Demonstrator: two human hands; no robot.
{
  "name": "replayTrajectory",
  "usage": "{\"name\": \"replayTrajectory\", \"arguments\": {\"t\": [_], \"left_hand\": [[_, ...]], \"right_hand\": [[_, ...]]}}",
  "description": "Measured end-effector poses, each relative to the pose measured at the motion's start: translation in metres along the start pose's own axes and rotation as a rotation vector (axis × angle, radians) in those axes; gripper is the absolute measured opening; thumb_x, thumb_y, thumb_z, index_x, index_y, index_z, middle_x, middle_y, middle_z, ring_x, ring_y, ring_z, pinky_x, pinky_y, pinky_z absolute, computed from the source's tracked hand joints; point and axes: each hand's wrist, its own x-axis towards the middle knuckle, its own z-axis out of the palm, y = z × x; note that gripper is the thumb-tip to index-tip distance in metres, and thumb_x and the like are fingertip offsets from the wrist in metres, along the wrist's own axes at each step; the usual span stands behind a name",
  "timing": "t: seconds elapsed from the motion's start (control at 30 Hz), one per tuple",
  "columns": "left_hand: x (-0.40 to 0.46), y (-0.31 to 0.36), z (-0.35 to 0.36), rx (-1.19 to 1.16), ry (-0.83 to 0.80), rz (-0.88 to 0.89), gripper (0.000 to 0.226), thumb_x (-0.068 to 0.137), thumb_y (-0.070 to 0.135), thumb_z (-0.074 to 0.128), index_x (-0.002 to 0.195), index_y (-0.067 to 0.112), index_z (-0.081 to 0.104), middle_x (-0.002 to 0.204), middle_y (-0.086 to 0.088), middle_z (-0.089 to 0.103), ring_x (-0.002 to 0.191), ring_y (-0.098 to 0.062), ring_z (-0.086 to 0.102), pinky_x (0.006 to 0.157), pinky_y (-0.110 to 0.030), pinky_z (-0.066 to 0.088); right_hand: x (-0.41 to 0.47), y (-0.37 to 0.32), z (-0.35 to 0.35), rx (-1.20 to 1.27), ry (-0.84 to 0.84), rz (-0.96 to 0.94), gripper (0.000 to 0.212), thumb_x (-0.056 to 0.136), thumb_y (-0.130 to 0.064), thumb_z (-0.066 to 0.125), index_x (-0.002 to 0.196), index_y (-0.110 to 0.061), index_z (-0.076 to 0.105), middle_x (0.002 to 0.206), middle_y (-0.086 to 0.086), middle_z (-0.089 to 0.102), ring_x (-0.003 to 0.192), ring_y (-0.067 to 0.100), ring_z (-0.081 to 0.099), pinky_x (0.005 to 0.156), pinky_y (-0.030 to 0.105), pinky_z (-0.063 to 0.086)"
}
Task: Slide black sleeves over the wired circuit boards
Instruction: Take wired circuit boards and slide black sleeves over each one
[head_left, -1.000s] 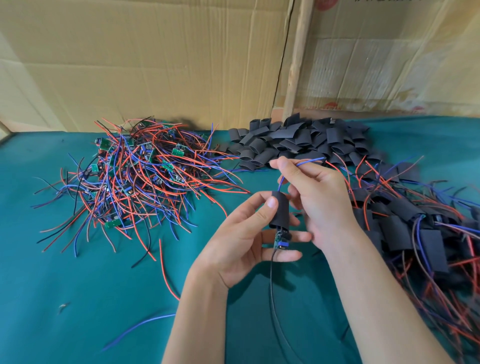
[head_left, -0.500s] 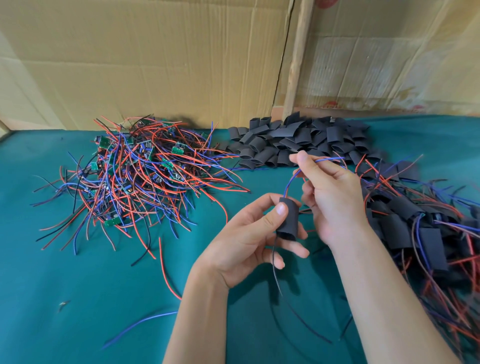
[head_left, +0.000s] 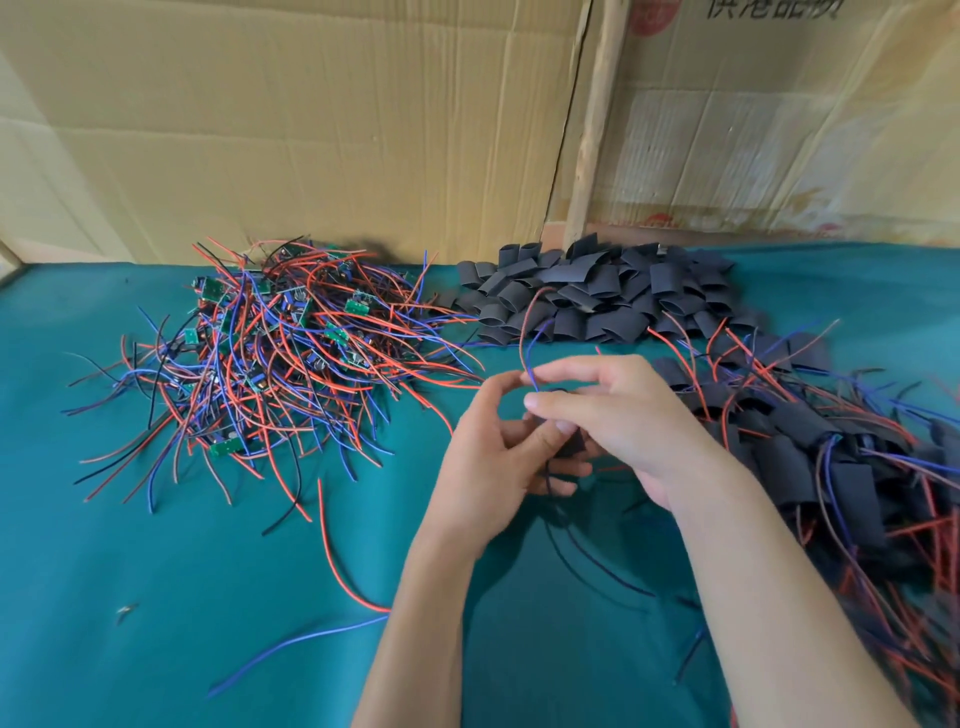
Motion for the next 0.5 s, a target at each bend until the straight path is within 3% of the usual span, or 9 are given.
{"name": "replayTrajectory", "arguments": {"t": [0.17, 0.23, 0.3, 0.37, 0.5], "left_hand": [[-0.001, 0.005, 0.003, 0.039, -0.023, 0.004, 0.042, 0.086, 0.041, 0.069, 0.122, 0.021, 0.058, 0.081, -0.012, 0.076, 0.067, -0.027, 0.074, 0.056, -0.03, 0.058], [0.002, 0.002, 0.001, 0.052, 0.103, 0.003, 0.026, 0.094, 0.035, 0.067, 0.113, 0.018, 0.063, 0.077, -0.012, 0.075, 0.062, -0.024, 0.071, 0.053, -0.028, 0.056], [0.006, -0.002, -0.004, 0.047, 0.24, -0.004, 0.011, 0.099, 0.019, 0.062, 0.106, 0.011, 0.065, 0.073, -0.011, 0.073, 0.058, -0.022, 0.068, 0.051, -0.027, 0.055], [0.009, -0.004, -0.006, 0.034, 0.309, -0.018, 0.008, 0.099, 0.009, 0.058, 0.101, 0.008, 0.065, 0.069, -0.008, 0.071, 0.057, -0.019, 0.066, 0.051, -0.027, 0.056], [0.011, -0.01, -0.006, 0.161, 0.346, 0.009, 0.014, 0.095, 0.004, 0.057, 0.093, 0.013, 0.067, 0.068, -0.002, 0.07, 0.061, -0.02, 0.069, 0.058, -0.035, 0.06]], "right_hand": [[-0.018, -0.015, -0.023, -0.051, 0.149, -0.058, 0.003, 0.085, -0.014, 0.078, 0.083, -0.015, 0.078, 0.075, 0.014, 0.075, 0.061, 0.018, 0.062, 0.057, 0.033, 0.057], [-0.03, -0.024, -0.052, -0.186, 0.227, -0.072, 0.002, 0.081, -0.018, 0.081, 0.081, -0.019, 0.079, 0.071, 0.011, 0.075, 0.057, 0.014, 0.06, 0.043, 0.026, 0.047], [-0.043, -0.036, -0.085, -0.411, 0.24, -0.046, 0.006, 0.077, -0.028, 0.084, 0.081, -0.026, 0.08, 0.068, 0.007, 0.072, 0.055, 0.01, 0.056, 0.041, 0.025, 0.043], [-0.049, -0.045, -0.11, -0.607, 0.268, 0.039, 0.011, 0.073, -0.038, 0.086, 0.081, -0.033, 0.078, 0.073, 0.008, 0.074, 0.065, 0.016, 0.06, 0.056, 0.03, 0.048], [-0.035, -0.061, -0.115, -0.931, 0.511, 0.073, 0.019, 0.071, -0.044, 0.085, 0.071, -0.03, 0.073, 0.087, 0.001, 0.075, 0.096, 0.031, 0.067, 0.087, 0.039, 0.053]]}}
